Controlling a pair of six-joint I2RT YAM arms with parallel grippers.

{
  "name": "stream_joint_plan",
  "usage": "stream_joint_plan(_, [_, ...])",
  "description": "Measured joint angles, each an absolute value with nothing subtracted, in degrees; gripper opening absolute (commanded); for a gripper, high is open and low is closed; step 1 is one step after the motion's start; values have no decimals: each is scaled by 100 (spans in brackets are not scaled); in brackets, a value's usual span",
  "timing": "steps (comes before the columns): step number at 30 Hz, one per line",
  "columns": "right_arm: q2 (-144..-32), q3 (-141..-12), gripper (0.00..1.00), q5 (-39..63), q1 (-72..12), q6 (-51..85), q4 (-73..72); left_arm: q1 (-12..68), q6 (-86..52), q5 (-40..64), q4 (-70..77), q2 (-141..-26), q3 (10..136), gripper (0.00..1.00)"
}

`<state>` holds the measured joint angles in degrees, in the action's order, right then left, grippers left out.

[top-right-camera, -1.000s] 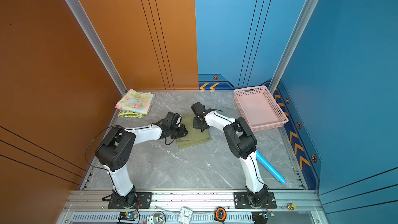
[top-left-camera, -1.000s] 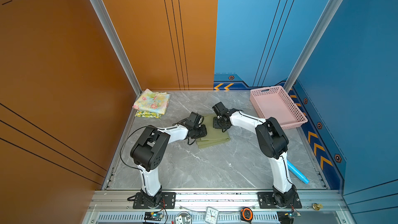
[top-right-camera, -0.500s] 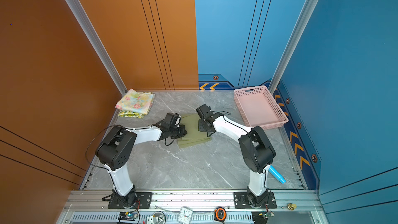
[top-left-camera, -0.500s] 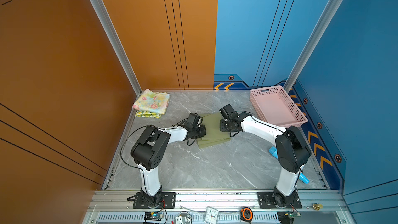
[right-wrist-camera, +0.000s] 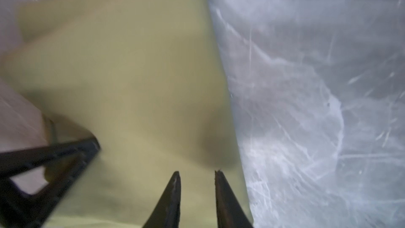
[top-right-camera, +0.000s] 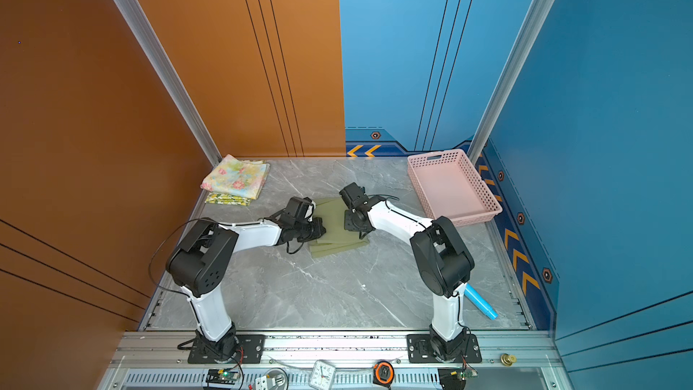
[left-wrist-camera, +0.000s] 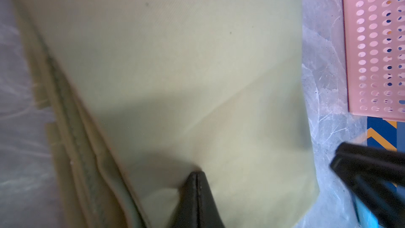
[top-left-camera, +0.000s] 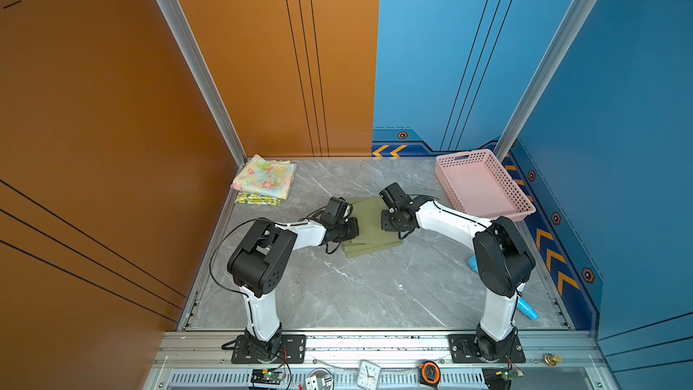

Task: Fold and stack skirts
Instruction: Smooth out the skirt at the center of the table.

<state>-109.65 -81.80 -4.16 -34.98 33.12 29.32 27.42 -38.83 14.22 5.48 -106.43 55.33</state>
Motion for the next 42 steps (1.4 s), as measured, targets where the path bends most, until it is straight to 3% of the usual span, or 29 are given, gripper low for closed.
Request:
stream_joint_plan(13, [-13294, -10455, 31, -235, -3153, 2895, 2655, 2755, -3900, 1413, 626, -10608, 5468, 6])
stream_joint_plan(20, [-13552, -10943, 38, -43, -3153, 2840, 2768, 2753, -3898, 1376, 445, -10538, 5483, 7])
stream_joint_plan(22, [-13509, -10945, 42, -8, -3146, 2816, 2818, 2753, -3876, 1347, 270, -10475, 5502, 15])
stream_joint_plan(25, [-13249, -10812, 48, -1, -3107, 2764, 2869, 2731, -3870, 1317, -99, -10287, 5557, 37])
stream_joint_plan(28, [-12634, -10429, 54, -3, -3033, 2694, 2908, 2663, -3859, 1238, -467, -9981, 5583, 49])
stream_joint_plan(34, [-11395, -9518, 64, 8, -2956, 2650, 2880, 2390, -3837, 1114, -1055, -9098, 5599, 59])
stream_joint_plan(42, [-11295, -8790, 64, 272, -2971, 2650, 2882, 1778, -3839, 1181, -1339, -8803, 5374, 64])
